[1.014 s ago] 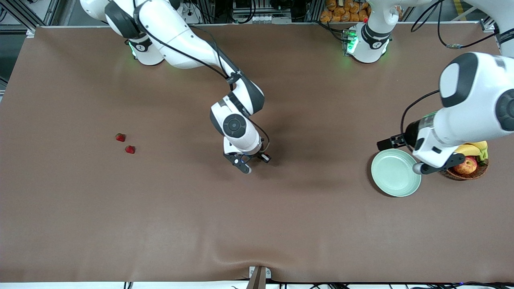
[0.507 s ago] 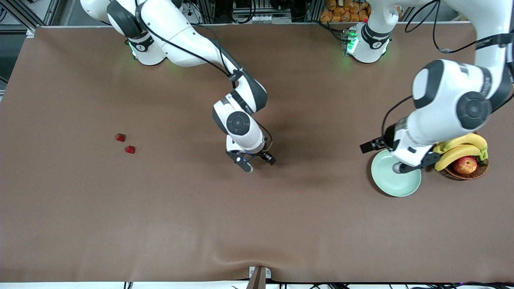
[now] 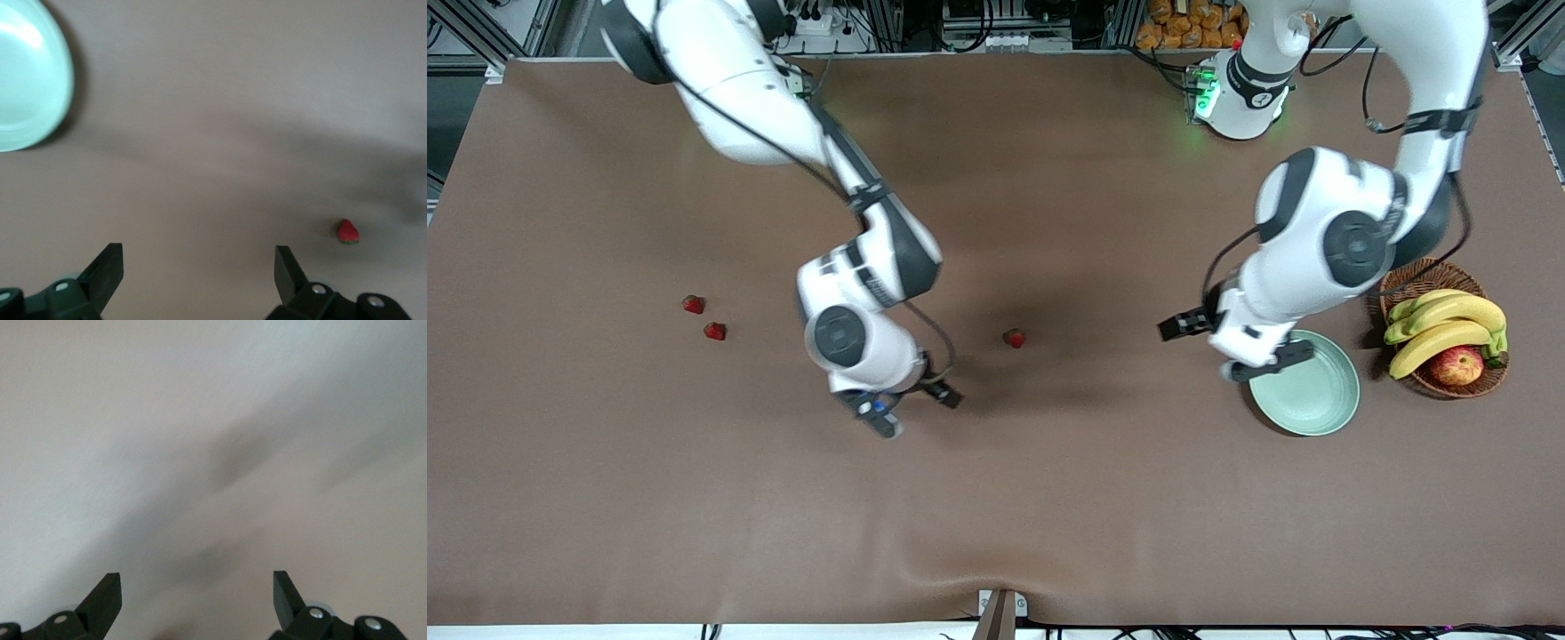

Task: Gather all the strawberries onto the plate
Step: 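Reach the left gripper to the strawberry while the right gripper reaches another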

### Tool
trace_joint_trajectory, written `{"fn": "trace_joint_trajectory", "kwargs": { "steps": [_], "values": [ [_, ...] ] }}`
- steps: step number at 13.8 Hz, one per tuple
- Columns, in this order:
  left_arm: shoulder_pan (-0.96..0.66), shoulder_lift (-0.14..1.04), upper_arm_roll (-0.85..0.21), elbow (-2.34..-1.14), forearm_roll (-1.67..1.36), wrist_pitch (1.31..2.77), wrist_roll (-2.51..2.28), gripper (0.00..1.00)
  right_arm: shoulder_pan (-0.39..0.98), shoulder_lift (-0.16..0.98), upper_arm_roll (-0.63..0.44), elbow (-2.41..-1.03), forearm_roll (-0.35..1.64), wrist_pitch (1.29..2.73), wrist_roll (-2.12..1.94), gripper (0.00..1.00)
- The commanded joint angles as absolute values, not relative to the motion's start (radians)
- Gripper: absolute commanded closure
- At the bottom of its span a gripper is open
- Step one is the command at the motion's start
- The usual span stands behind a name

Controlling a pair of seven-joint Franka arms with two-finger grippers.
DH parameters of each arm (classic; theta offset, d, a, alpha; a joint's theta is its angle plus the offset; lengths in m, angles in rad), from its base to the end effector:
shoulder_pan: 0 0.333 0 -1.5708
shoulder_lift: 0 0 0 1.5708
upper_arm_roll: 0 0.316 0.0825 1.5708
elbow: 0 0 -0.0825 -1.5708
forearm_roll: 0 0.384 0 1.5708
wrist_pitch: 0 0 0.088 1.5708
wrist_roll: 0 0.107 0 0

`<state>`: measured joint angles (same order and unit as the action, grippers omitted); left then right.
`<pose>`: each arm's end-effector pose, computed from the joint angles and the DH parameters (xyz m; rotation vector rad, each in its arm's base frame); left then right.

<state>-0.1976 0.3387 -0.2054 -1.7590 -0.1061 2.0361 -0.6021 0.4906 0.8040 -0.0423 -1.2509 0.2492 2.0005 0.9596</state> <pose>0.5879 -0.2462 0.3744 2.9956 0.3900 -0.1918 0.6622 0.3439 0.2771 -2.8797 0.9056 0.2504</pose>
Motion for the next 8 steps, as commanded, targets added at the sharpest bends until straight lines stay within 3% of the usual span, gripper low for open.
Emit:
{"fn": "trace_joint_trajectory", "kwargs": {
  "steps": [1,8],
  "values": [
    [-0.329,0.457,-0.199,-1.659,-0.045,2.066,-0.62,0.0,0.362,0.759,-0.025,-1.266,0.252,1.878,0.746,0.0],
    [-0.543,0.77,-0.186,-1.395,0.142,2.133,-0.742,0.0,0.157,0.667,-0.037,-1.376,0.086,1.792,0.291,0.0]
  ]
}}
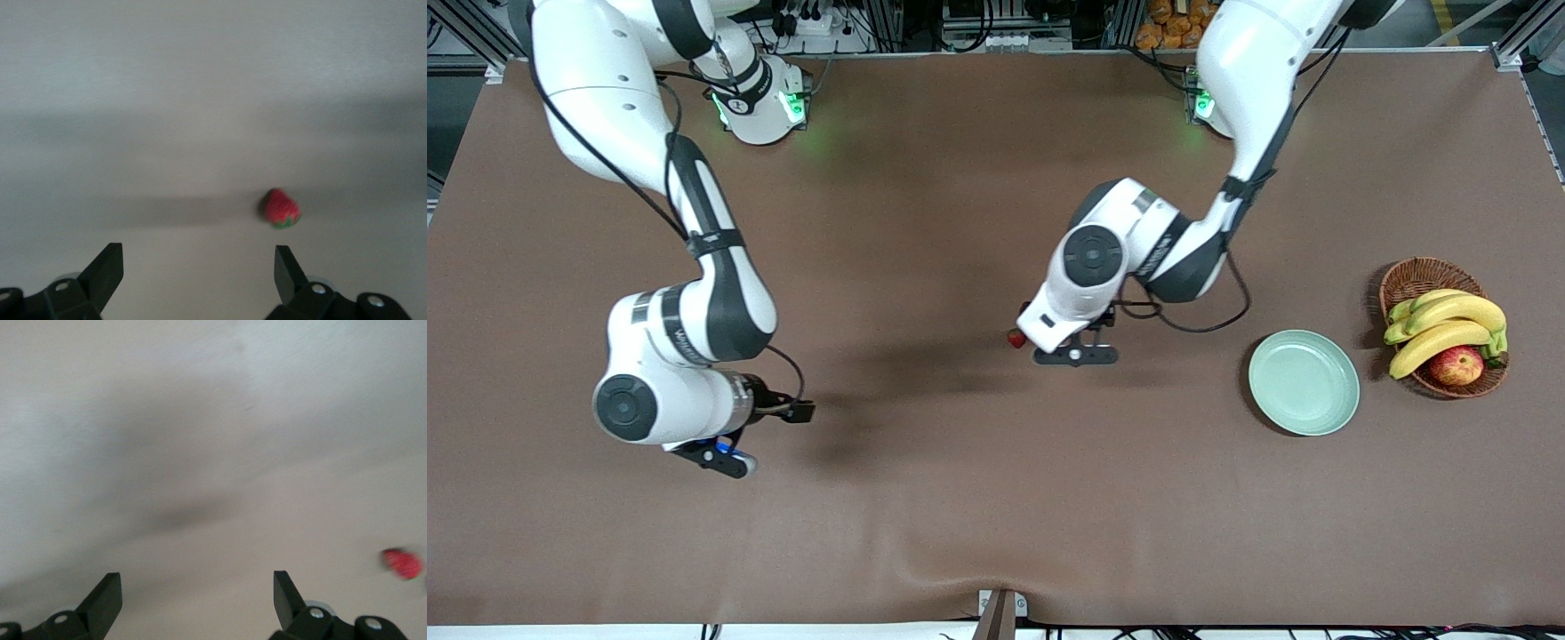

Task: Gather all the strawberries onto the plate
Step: 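Reach the left gripper to the strawberry while the right gripper reaches another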

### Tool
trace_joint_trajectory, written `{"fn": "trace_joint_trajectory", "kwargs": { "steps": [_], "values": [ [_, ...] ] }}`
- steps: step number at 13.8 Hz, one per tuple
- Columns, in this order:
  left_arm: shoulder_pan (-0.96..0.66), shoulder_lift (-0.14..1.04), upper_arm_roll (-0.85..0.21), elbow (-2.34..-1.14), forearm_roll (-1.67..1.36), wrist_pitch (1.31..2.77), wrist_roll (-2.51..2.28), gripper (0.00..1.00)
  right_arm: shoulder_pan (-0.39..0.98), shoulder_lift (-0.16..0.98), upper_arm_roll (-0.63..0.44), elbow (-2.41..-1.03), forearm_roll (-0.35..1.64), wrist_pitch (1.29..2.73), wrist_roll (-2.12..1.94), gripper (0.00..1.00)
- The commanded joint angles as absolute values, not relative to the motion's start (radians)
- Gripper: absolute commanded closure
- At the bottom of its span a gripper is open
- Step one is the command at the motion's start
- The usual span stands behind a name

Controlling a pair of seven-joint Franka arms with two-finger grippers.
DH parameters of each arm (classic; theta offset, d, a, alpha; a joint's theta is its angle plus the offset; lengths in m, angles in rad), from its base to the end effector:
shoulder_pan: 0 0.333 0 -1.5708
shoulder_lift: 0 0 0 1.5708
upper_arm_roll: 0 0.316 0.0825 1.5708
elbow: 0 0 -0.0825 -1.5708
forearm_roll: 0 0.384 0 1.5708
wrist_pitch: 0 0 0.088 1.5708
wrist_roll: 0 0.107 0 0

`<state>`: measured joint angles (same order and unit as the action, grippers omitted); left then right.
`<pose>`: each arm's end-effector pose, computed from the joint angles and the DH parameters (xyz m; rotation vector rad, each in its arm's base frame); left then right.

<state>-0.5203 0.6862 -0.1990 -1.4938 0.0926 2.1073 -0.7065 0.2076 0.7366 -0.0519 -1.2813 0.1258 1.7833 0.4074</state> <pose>0.5494 -0.4449 0.2671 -3.1377 0.0349 0.1196 0.7045 0.1300 0.2962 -3.0717 0.4381 0.3855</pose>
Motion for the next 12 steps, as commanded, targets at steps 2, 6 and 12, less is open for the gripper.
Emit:
{"fn": "trace_joint_trajectory", "kwargs": {
  "steps": [2,6,12],
  "values": [
    [-0.575,0.81,-0.172,-1.39,0.179,2.225,-0.791,0.0,0.12,0.628,-0.037,-1.426,0.051,1.798,0.206,0.0],
    [-0.656,0.83,-0.13,-1.39,0.19,2.255,-0.808,0.0,0.063,0.516,-0.037,-1.673,0.008,1.963,0.103,0.0],
    [-0.68,0.867,-0.129,-1.39,0.19,2.255,-0.808,0.01,0.008,0.465,-0.035,-1.925,0.008,2.155,-0.024,0.02]
  ]
}}
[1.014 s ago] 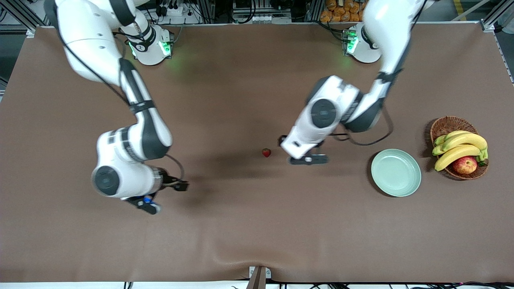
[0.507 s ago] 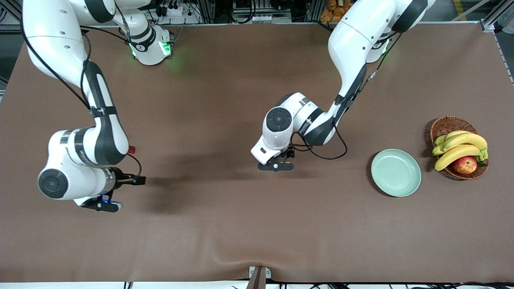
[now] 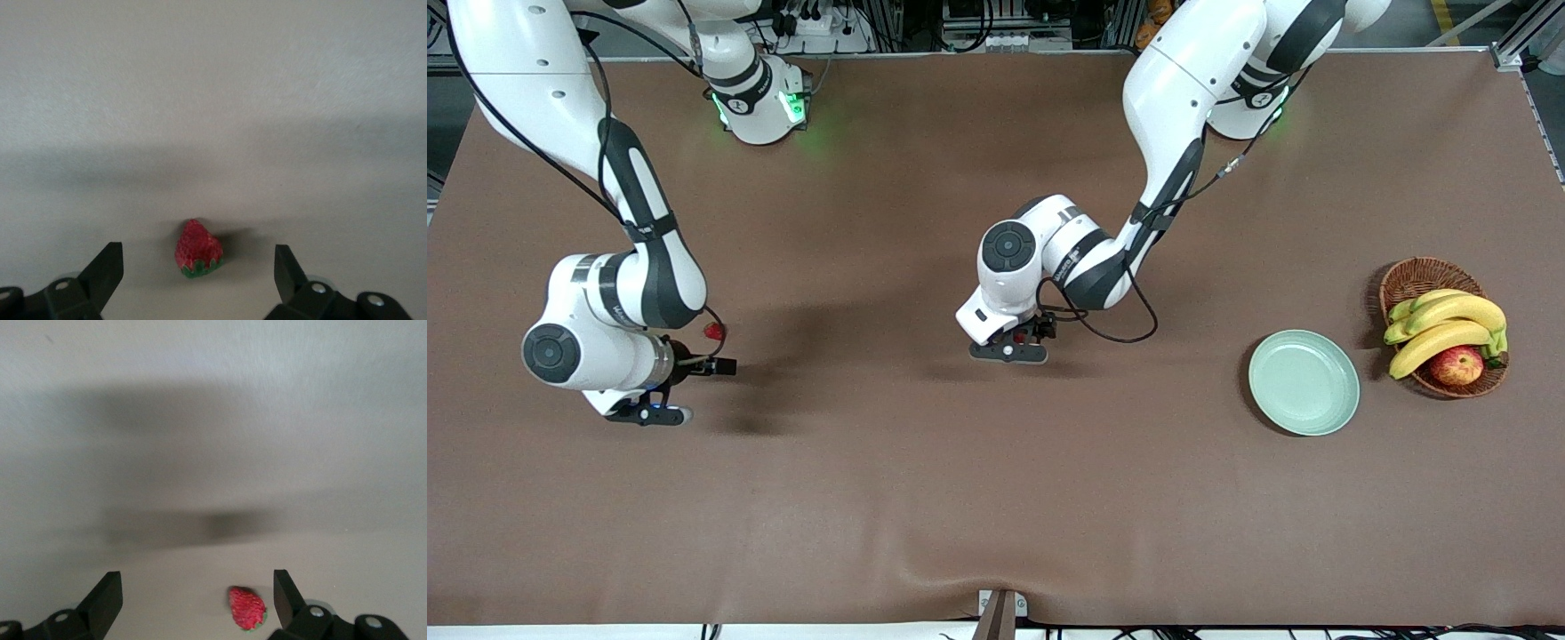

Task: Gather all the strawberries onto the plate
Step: 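Reach the left gripper to the strawberry while the right gripper reaches another, then grasp the mid-table strawberry with the left gripper while the right gripper grasps another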

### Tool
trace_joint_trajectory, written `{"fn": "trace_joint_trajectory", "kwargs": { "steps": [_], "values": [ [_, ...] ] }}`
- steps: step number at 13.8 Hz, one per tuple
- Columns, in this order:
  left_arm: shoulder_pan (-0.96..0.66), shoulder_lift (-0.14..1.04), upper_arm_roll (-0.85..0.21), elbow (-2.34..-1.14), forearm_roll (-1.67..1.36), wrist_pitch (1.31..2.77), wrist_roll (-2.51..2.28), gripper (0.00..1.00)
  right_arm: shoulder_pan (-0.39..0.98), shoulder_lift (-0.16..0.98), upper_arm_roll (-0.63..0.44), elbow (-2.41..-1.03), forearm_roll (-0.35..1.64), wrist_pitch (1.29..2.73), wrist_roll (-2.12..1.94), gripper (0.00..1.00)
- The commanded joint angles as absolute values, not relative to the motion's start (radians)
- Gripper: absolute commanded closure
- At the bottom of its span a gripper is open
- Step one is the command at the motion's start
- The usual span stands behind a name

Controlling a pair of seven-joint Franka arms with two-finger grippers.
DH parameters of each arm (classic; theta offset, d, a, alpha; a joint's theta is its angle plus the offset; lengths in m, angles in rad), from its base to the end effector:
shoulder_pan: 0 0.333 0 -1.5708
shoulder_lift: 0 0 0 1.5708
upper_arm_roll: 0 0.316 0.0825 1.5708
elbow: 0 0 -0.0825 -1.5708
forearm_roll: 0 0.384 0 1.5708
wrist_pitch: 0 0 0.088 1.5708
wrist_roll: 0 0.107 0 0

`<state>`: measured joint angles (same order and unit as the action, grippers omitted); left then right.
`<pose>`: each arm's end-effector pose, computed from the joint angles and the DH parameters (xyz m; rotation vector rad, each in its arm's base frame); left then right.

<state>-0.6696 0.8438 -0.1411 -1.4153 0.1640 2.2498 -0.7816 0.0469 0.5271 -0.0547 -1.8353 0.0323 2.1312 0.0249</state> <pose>0.5190 -0.5104 0.1975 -3.1235 0.1335 -0.0255 0.6200 -0.0018 0.2255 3.1150 -0.0760 -0.3602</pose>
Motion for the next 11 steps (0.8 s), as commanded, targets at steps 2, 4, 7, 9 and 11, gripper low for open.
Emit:
{"fn": "trace_joint_trajectory", "kwargs": {
  "steps": [2,4,7,9,11],
  "values": [
    [-0.68,0.867,-0.129,-1.39,0.19,2.26,-0.808,0.01,0.008,0.437,-0.035,-1.991,0.008,2.164,-0.028,0.11],
    [-0.686,0.868,-0.129,-1.39,0.192,2.26,-0.808,0.03,0.008,0.423,-0.035,-2.048,0.008,2.213,-0.029,0.2],
    [-0.686,0.87,-0.129,-1.39,0.19,2.261,-0.836,0.3,0.005,0.419,-0.035,-2.103,0.008,2.266,-0.029,0.27],
    [-0.686,0.874,-0.129,-1.39,0.19,2.263,-0.838,0.36,0.0,0.41,-0.035,-2.115,0.008,2.266,-0.034,0.28],
    [-0.686,0.874,-0.129,-1.39,0.19,2.263,-0.838,0.36,-0.005,0.411,-0.037,-2.117,0.006,2.267,-0.046,0.33]
  ]
}}
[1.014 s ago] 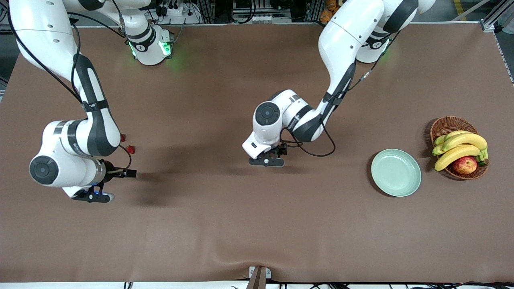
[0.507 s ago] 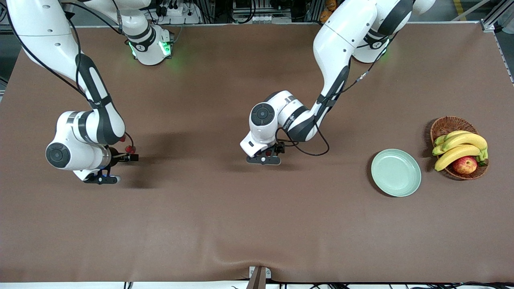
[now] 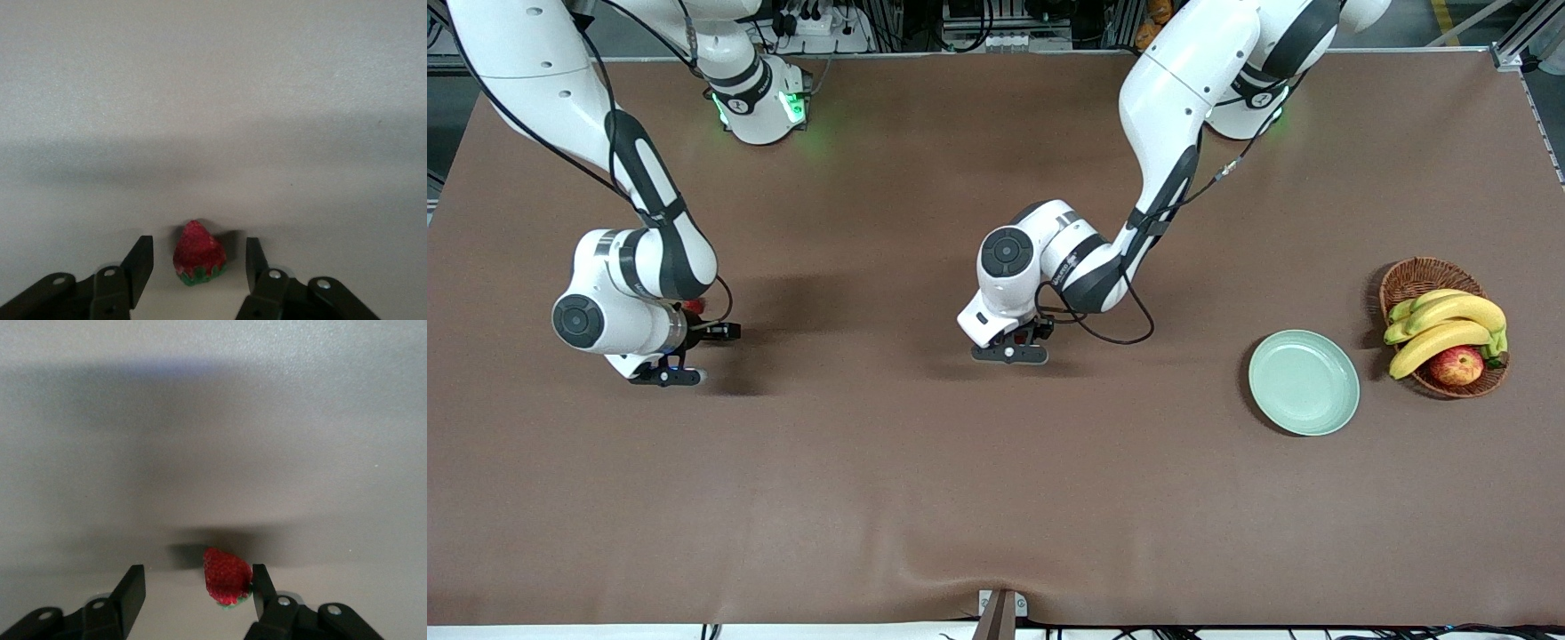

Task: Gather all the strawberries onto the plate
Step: 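Grasp the mid-table strawberry with the left gripper while the right gripper grasps another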

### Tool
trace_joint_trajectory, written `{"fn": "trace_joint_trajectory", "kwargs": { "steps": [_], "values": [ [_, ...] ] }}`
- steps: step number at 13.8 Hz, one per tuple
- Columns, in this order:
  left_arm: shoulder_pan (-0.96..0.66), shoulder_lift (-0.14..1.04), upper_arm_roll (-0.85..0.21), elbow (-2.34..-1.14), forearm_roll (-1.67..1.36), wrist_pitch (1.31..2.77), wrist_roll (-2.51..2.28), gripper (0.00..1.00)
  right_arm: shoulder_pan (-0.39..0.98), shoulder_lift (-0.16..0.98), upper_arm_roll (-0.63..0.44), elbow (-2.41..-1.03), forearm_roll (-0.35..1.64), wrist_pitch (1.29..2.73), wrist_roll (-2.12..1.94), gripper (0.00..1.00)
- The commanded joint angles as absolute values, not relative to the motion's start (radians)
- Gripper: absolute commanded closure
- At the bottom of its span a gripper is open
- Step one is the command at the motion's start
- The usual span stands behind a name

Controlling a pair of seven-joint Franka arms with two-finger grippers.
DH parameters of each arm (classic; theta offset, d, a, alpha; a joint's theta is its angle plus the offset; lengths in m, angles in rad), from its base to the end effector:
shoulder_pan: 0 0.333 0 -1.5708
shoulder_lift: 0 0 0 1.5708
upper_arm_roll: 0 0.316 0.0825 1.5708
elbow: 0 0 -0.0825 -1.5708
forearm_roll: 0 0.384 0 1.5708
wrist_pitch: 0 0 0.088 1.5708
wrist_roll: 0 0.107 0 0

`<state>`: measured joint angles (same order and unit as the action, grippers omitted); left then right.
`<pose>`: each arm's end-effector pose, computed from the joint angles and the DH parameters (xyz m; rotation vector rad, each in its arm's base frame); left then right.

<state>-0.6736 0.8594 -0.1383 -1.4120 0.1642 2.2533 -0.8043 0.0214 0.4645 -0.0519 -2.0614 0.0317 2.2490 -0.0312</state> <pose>0.5174 -0.5108 0.1878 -3.1187 0.1011 -0.0158 0.5597 -0.0165 0.1861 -3.1052 0.0316 0.4312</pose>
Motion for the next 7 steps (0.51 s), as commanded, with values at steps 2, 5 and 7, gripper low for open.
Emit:
{"fn": "trace_joint_trajectory", "kwargs": {
  "steps": [2,5,7],
  "values": [
    [-0.686,0.874,-0.129,-1.39,0.192,2.263,-0.839,0.36,-0.011,0.411,-0.037,-2.128,0.003,2.267,-0.058,0.4],
    [-0.686,0.876,-0.13,-1.393,0.192,2.263,-0.856,0.51,-0.047,0.419,-0.037,-2.131,0.003,2.298,-0.121,0.46],
    [-0.686,0.874,-0.13,-1.394,0.192,2.263,-0.857,0.8,-0.046,0.42,-0.037,-2.134,0.003,2.299,-0.123,0.54]
  ]
}}
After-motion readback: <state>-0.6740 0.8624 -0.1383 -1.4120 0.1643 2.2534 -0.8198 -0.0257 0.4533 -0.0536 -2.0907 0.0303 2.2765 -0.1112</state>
